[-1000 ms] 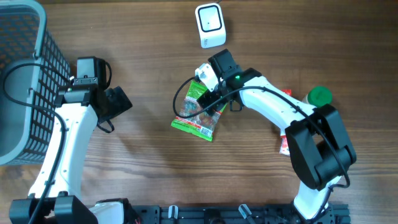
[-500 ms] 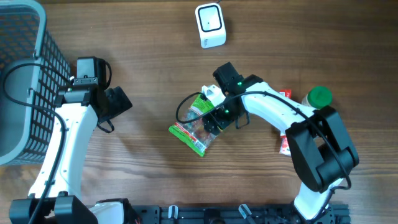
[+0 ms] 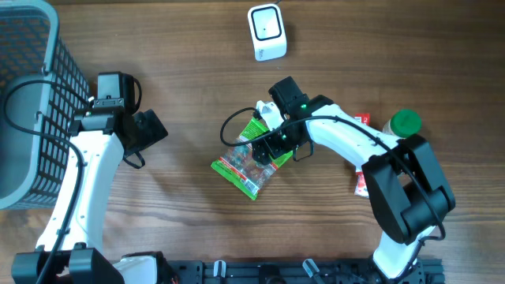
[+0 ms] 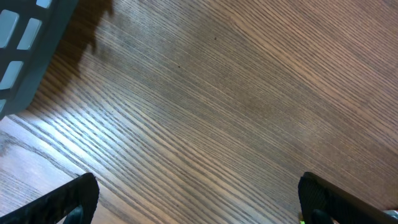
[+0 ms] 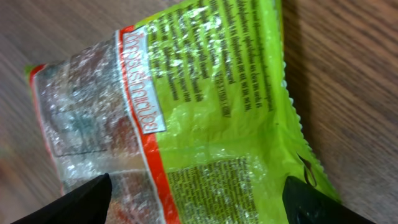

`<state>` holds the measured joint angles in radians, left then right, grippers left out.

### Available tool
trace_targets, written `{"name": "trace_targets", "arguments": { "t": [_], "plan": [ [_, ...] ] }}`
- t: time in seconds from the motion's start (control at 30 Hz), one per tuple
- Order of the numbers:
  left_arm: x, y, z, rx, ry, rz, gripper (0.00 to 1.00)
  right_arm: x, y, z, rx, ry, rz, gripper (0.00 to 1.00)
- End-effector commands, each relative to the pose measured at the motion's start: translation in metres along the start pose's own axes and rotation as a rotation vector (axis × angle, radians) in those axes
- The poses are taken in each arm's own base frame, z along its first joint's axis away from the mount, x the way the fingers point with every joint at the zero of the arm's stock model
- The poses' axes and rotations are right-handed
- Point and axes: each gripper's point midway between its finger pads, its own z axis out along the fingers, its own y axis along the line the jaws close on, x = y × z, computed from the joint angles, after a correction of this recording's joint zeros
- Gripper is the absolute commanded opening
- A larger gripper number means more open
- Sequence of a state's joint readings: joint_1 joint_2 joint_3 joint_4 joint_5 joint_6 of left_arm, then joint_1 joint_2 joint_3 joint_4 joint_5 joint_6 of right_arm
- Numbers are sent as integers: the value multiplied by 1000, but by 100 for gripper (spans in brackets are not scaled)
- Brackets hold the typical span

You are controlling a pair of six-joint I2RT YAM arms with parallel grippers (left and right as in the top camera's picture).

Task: Scan the item barcode
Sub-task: 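Grasp the gummy bag edge with the right gripper and adjust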

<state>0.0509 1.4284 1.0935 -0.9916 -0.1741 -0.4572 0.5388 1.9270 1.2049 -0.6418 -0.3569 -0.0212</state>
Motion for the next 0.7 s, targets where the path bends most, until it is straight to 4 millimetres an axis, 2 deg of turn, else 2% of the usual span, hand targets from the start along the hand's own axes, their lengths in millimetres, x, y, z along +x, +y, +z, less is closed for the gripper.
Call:
{"name": "trace_targets", "arguments": {
  "t": [0.0, 0.2, 0.67],
  "plan": [
    [-5, -1, -4, 9, -14, 1, 100, -9, 5, 1, 48, -21, -25, 88],
    [-5, -1, -4, 9, -14, 1, 100, -22, 6, 3, 103, -69, -65, 92],
    [-5, -1, -4, 9, -14, 1, 100, -18, -8, 1, 179, -54, -54, 94]
  ]
}}
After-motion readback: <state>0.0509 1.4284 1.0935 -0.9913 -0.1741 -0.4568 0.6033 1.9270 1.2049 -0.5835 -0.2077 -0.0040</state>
